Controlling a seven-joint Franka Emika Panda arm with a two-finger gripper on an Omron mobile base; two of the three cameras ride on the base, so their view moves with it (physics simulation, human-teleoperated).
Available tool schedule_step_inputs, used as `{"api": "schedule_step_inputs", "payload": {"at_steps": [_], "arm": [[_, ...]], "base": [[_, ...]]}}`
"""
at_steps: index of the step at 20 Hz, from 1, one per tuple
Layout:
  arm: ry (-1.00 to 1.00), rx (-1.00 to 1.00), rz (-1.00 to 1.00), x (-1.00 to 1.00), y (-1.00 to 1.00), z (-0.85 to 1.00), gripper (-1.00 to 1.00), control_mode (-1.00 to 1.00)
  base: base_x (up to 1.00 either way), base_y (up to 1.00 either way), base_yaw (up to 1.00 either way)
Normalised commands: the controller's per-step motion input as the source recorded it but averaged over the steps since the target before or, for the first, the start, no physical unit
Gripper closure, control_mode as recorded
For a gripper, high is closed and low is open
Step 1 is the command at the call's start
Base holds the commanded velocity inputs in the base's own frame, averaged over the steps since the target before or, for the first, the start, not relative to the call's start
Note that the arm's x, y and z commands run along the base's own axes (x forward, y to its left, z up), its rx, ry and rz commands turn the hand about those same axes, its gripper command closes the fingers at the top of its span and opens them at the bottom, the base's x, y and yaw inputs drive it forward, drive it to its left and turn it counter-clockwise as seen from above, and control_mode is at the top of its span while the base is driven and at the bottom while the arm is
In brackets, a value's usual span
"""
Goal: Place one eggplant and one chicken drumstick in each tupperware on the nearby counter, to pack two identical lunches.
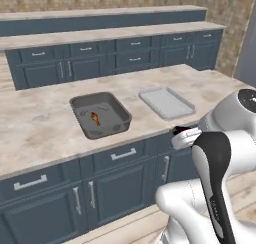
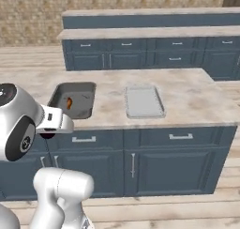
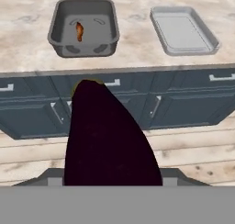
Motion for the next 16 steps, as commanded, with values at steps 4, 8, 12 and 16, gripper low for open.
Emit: {"api": "schedule_step_inputs", "payload": {"at_steps": [4,8,12,16], "arm": [[0.00,0.00,0.00,0.00,0.00,0.00,1.00,1.00],[0.00,0.00,0.00,0.00,0.00,0.00,1.00,1.00],[0.00,0.00,0.00,0.00,0.00,0.00,1.00,1.00],[0.00,0.00,0.00,0.00,0.00,0.00,1.00,1.00]], "base": [[0.21,0.09,0.29],[0.36,0.24,0.32],[0.58,0.01,0.27],[0.64,-0.01,0.17]]}}
